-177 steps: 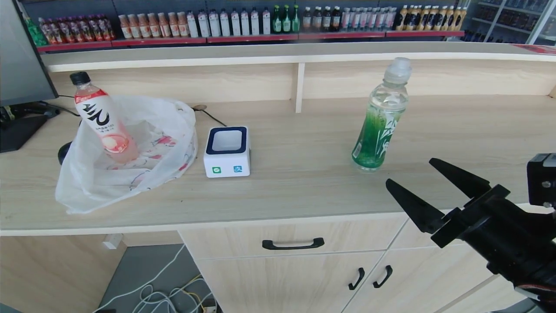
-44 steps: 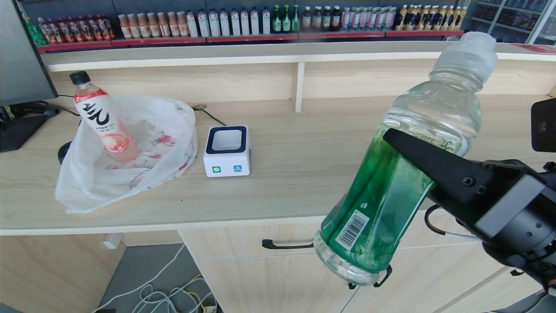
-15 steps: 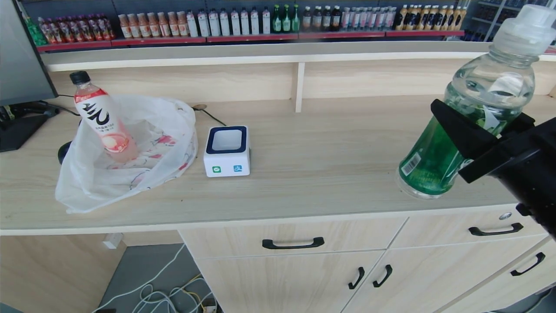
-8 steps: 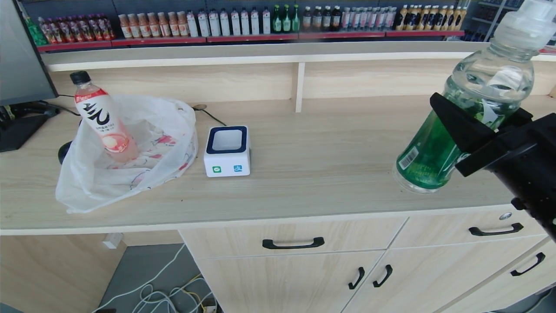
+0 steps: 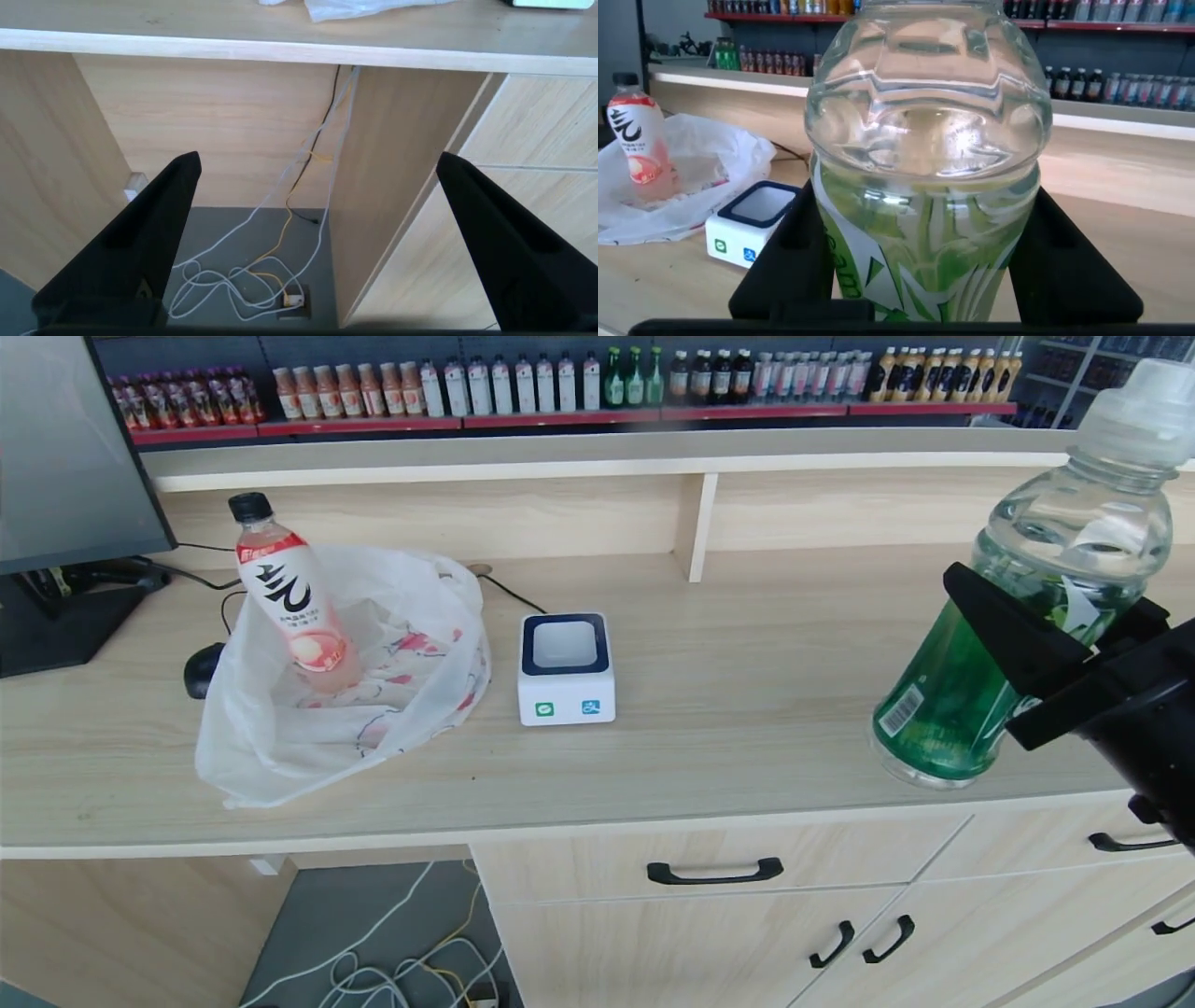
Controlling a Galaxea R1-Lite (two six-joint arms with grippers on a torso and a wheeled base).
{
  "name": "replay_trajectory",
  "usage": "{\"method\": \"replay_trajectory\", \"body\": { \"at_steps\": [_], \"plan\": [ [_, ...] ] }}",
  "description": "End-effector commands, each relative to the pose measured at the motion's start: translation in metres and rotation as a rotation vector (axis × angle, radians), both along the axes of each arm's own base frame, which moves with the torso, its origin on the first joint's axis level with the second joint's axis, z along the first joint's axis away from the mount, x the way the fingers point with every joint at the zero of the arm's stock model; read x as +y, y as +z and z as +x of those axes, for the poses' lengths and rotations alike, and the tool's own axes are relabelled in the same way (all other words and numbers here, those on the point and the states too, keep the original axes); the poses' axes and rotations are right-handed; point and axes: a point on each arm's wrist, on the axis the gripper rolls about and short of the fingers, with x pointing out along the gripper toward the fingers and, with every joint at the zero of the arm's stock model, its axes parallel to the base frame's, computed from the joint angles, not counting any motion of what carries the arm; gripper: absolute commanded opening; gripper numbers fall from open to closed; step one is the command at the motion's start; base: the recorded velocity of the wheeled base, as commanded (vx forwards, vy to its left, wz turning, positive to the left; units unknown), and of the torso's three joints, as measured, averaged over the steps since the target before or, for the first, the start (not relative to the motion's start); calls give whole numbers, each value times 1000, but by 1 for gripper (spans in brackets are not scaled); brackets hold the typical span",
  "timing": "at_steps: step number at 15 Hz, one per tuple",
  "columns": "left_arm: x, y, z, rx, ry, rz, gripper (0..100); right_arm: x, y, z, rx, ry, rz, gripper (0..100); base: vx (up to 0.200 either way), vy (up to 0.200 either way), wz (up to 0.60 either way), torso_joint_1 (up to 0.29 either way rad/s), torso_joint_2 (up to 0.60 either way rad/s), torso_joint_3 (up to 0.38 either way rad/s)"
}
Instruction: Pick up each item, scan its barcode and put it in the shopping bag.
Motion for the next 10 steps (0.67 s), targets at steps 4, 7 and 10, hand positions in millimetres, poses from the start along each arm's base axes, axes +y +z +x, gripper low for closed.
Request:
{"method": "replay_trajectory", "body": {
  "at_steps": [4,7,10],
  "plan": [
    [0,0,0,-1,0,-1,100,-3,9,-6,-38,-2,24,0,0,200,0,5,5,2],
    [0,0,0,1,0,-1,100,1,8,-8,-44,13,7,0,0,200,0,2,-2,4],
    [0,0,0,1,0,0,100,-3,3,-15,-34,16,1,0,0,67,0,1,4,2]
  ]
}}
